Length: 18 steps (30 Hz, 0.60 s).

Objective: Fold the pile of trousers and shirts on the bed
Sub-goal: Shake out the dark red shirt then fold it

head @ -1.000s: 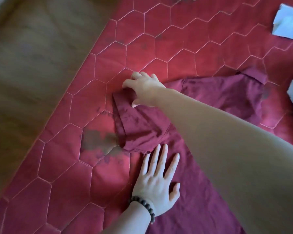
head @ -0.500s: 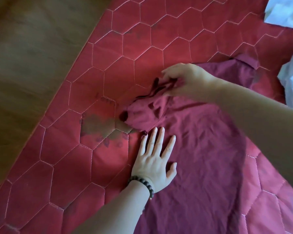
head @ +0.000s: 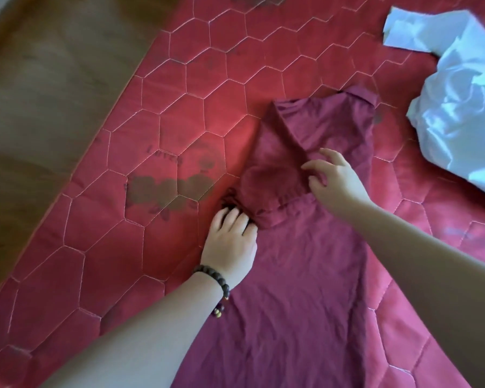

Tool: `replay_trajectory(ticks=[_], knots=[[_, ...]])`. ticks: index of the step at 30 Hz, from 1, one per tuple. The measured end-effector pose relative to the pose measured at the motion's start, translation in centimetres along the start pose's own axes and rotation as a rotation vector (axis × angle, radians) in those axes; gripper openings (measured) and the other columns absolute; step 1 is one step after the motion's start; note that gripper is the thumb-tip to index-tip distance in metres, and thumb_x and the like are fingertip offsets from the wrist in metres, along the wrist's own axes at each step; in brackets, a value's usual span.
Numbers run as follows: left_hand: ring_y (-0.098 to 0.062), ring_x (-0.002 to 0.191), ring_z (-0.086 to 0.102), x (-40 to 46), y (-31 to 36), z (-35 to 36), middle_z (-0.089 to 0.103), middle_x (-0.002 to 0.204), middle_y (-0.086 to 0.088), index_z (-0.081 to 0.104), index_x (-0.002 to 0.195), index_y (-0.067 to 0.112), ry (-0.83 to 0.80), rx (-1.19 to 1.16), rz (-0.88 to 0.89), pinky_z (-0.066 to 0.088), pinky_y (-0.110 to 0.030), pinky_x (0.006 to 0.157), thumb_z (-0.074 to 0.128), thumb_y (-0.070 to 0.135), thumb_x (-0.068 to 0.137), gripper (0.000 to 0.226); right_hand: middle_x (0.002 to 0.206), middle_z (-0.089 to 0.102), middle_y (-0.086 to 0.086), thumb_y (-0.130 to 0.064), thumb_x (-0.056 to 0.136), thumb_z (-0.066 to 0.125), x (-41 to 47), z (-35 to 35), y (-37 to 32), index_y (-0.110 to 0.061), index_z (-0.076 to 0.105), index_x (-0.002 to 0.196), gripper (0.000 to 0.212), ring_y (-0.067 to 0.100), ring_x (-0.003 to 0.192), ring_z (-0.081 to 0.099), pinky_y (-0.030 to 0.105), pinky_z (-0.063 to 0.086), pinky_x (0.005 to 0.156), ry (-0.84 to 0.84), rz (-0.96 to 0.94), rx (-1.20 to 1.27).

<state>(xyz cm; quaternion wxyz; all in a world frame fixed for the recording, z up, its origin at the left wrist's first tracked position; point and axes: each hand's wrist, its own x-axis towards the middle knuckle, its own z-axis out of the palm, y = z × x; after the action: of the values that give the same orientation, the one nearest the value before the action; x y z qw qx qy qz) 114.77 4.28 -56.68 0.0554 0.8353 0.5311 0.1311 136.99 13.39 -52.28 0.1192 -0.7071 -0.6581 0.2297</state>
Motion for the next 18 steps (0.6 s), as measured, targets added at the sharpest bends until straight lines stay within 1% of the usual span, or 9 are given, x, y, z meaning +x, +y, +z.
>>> replay_trajectory(ticks=[1,3,4,6,9,11,14,16,18], knots=[[-0.028,0.105,0.058,-0.2,-0.1,-0.3,0.063,0.102,-0.005,0.067,0.089,0.014,0.069,-0.007,-0.028,0.042,-0.046,0.096,0.062,0.017,0.081,0.010,0.142,0.043,0.006,-0.013,0.085,0.058,-0.3,0.0,-0.1,-0.024,0.062,0.122,0.039,0.029,0.127,0.045,0.039,0.040,0.104,0.023,0.029,0.017],[-0.026,0.104,0.053,-0.2,-0.3,-1.0,0.055,0.107,-0.004,0.058,0.097,0.016,0.161,-0.010,-0.106,0.038,-0.043,0.089,0.070,0.016,0.075,0.026,0.134,0.046,0.007,-0.022,0.086,0.063,-0.5,-0.1,-0.2,-0.025,0.051,0.132,0.047,0.030,0.123,0.046,0.042,0.043,0.099,0.026,0.110,0.019],[-0.027,0.108,0.052,0.2,-0.4,-1.2,0.053,0.114,-0.006,0.055,0.104,0.016,0.179,-0.001,-0.121,0.037,-0.043,0.090,0.071,0.013,0.072,0.036,0.132,0.046,0.009,-0.026,0.086,0.065,-0.4,-0.1,-0.2,-0.024,0.045,0.136,0.054,0.030,0.122,0.045,0.043,0.043,0.099,0.012,0.159,0.002],[-0.028,0.127,0.047,1.6,-0.7,-1.3,0.049,0.135,-0.010,0.052,0.127,0.012,0.099,0.042,-0.107,0.038,-0.044,0.100,0.070,0.006,0.072,0.058,0.132,0.046,0.013,-0.034,0.086,0.068,0.1,0.1,-0.5,-0.018,0.037,0.141,0.066,0.033,0.124,0.043,0.047,0.040,0.102,-0.034,0.278,-0.019],[-0.025,0.148,0.017,3.6,-1.0,-0.9,0.027,0.157,-0.007,0.034,0.148,0.010,-0.091,0.119,-0.049,0.018,-0.048,0.118,0.064,0.004,0.080,0.075,0.125,0.055,0.013,-0.041,0.086,0.067,1.4,0.7,-0.9,-0.009,0.046,0.125,0.055,0.034,0.122,0.046,0.047,0.040,0.100,-0.041,0.439,-0.008],[-0.026,0.149,0.012,4.2,-1.2,-0.3,0.028,0.157,-0.008,0.043,0.144,0.009,-0.167,0.124,0.015,0.009,-0.047,0.121,0.063,0.006,0.083,0.064,0.114,0.061,0.013,-0.038,0.089,0.065,2.2,0.9,-0.7,-0.010,0.056,0.105,0.033,0.034,0.115,0.052,0.045,0.042,0.096,-0.020,0.448,0.013],[-0.026,0.146,0.023,3.7,-1.4,0.5,0.040,0.151,-0.011,0.050,0.139,0.008,-0.203,0.063,0.089,0.016,-0.042,0.121,0.052,0.016,0.088,0.052,0.109,0.063,0.015,-0.027,0.092,0.061,3.0,1.0,0.0,-0.009,0.060,0.098,0.019,0.035,0.108,0.056,0.041,0.043,0.093,0.028,0.435,0.030],[-0.023,0.147,0.021,3.2,-1.6,0.9,0.034,0.154,-0.011,0.041,0.145,0.010,-0.232,0.024,0.094,0.018,-0.041,0.120,0.042,0.034,0.090,0.060,0.110,0.062,0.013,-0.028,0.092,0.061,3.3,0.9,0.2,-0.010,0.059,0.102,0.020,0.033,0.107,0.056,0.039,0.041,0.093,-0.038,0.449,-0.072],[-0.022,0.149,0.015,2.7,-1.6,1.3,0.024,0.159,-0.010,0.031,0.150,0.012,-0.256,0.036,0.103,0.017,-0.042,0.121,0.038,0.047,0.091,0.069,0.101,0.060,0.007,-0.036,0.089,0.063,3.9,0.7,0.2,-0.014,0.053,0.095,0.025,0.031,0.103,0.055,0.042,0.040,0.095,-0.081,0.405,-0.141]])
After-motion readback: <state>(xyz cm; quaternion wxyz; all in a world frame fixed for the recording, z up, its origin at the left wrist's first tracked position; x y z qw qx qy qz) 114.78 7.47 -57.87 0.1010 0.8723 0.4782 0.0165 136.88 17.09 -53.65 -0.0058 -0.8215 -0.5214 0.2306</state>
